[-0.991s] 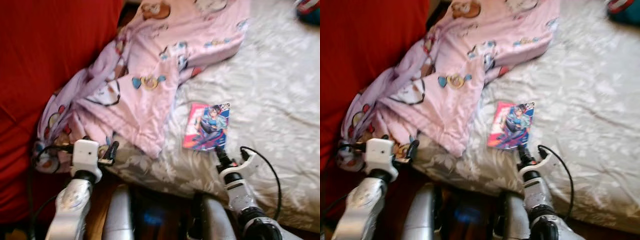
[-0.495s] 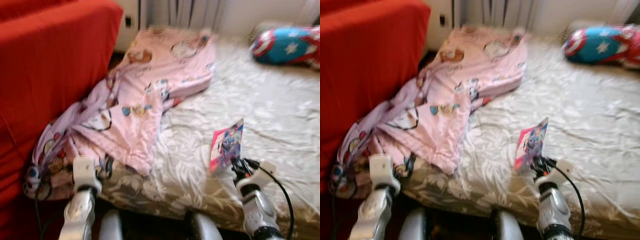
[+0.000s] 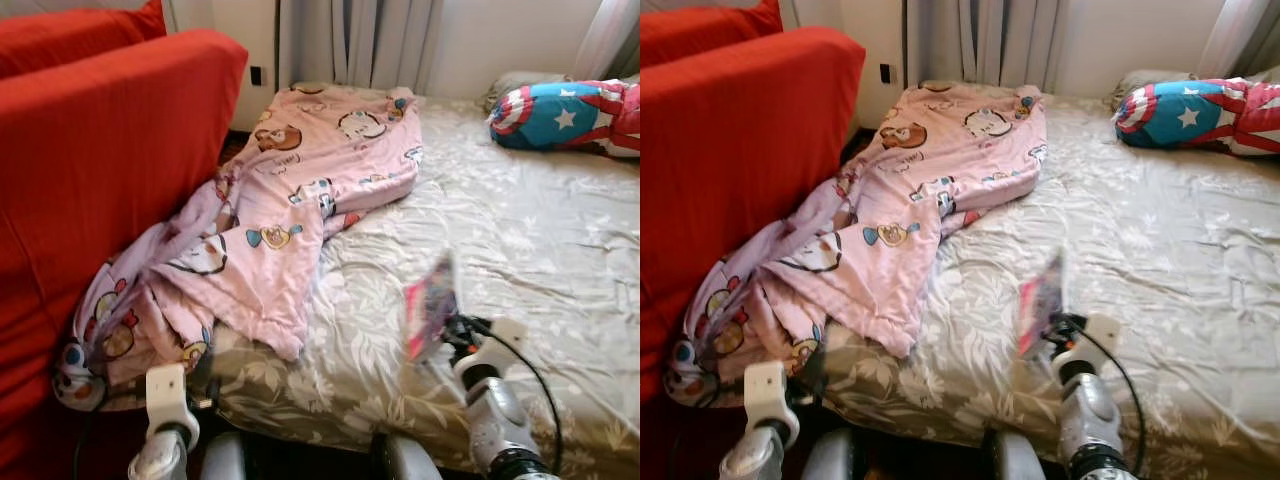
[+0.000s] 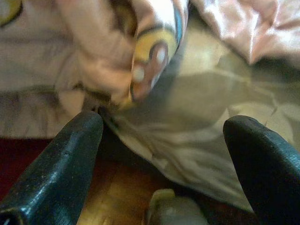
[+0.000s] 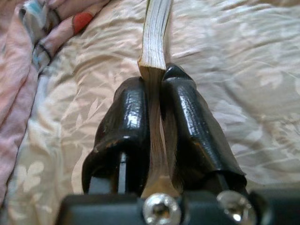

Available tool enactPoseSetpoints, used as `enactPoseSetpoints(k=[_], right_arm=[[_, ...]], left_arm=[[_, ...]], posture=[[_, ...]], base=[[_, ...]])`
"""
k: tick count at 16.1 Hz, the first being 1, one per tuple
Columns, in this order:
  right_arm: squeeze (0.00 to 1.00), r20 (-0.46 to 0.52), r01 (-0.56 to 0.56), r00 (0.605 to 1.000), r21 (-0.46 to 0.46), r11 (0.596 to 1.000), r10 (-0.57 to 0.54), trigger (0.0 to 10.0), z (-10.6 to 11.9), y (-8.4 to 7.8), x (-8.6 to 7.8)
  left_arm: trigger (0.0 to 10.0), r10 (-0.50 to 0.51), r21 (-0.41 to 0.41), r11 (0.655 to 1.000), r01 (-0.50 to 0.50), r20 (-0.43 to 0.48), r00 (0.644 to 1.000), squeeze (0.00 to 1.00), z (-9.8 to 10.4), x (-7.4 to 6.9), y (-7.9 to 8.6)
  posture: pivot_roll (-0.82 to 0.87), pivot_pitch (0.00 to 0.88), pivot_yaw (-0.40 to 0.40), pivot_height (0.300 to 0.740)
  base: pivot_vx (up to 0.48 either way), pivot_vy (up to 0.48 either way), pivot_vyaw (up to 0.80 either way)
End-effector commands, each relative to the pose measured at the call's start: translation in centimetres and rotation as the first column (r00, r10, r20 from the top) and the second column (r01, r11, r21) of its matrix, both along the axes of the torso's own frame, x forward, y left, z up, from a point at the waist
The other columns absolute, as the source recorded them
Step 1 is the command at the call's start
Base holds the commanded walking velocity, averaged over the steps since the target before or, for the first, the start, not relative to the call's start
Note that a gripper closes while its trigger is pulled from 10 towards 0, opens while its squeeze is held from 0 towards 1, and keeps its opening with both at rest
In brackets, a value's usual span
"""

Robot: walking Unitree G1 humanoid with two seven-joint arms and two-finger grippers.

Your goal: Clean up the room

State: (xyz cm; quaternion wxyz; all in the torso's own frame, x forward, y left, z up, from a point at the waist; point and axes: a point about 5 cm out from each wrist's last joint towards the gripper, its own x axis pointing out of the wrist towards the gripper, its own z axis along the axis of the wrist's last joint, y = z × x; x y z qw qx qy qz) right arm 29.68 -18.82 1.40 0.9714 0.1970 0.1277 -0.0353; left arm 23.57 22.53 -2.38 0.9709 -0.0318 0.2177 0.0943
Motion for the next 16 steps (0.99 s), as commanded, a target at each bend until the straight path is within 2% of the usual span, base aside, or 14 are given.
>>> enactPoseSetpoints(k=[1,4,7,8,9,11,13,16], right_arm=[[0.00,0.053,-0.004,0.999,-0.048,0.999,0.007,10.0,0.9,-0.1,0.5],[0.00,0.018,0.005,1.000,-0.035,0.999,-0.005,10.0,0.1,0.2,-0.1],[0.00,0.006,-0.007,1.000,-0.048,0.999,0.007,10.0,-0.2,0.5,-0.3],[0.00,0.008,-0.013,1.000,-0.048,0.999,0.014,10.0,-0.3,0.8,-0.5],[0.00,0.007,-0.014,1.000,-0.042,0.999,0.014,10.0,-0.4,1.0,-0.5],[0.00,0.000,-0.038,0.999,-0.055,0.998,0.038,10.0,-0.4,1.3,-0.5],[0.00,0.005,-0.054,0.998,-0.098,0.994,0.055,10.0,-0.2,1.3,-0.4],[0.00,0.011,-0.044,0.999,-0.098,0.994,0.045,10.0,0.0,1.1,-0.2]], left_arm=[[10.0,0.012,0.001,1.000,-0.012,-0.056,0.998,0.00,-1.0,-0.9,0.1],[10.0,0.047,-0.007,0.999,-0.049,-0.134,0.990,0.00,-2.4,-2.4,0.2],[10.0,0.036,-0.004,0.999,-0.038,-0.206,0.978,0.00,-3.5,-3.5,0.0],[10.0,0.011,0.008,1.000,-0.009,-0.278,0.960,0.00,-4.4,-4.7,-0.4],[10.0,0.005,0.017,1.000,0.001,-0.313,0.950,0.00,-4.8,-5.3,-0.5],[10.0,0.016,0.014,1.000,-0.011,-0.366,0.931,0.00,-5.5,-6.4,-0.6],[10.0,0.004,0.001,1.000,-0.004,-0.387,0.922,0.00,-5.9,-6.9,-1.1],[10.0,0.001,-0.004,1.000,-0.003,-0.413,0.911,0.00,-6.2,-7.4,-1.6]], posture=[[0.04,0.000,-0.083,0.653],[0.03,0.000,-0.081,0.683],[0.02,0.000,-0.084,0.708],[0.03,0.000,-0.091,0.728],[0.03,0.000,-0.098,0.740],[0.02,0.000,-0.111,0.740],[0.01,0.000,-0.113,0.740],[0.01,0.000,-0.117,0.740]], base=[[0.000,0.000,0.00],[0.000,0.000,0.00],[0.000,0.000,0.00],[0.000,0.000,0.00],[0.000,0.000,0.00],[0.000,0.000,0.00],[0.000,0.000,0.00],[0.000,0.000,0.00]])
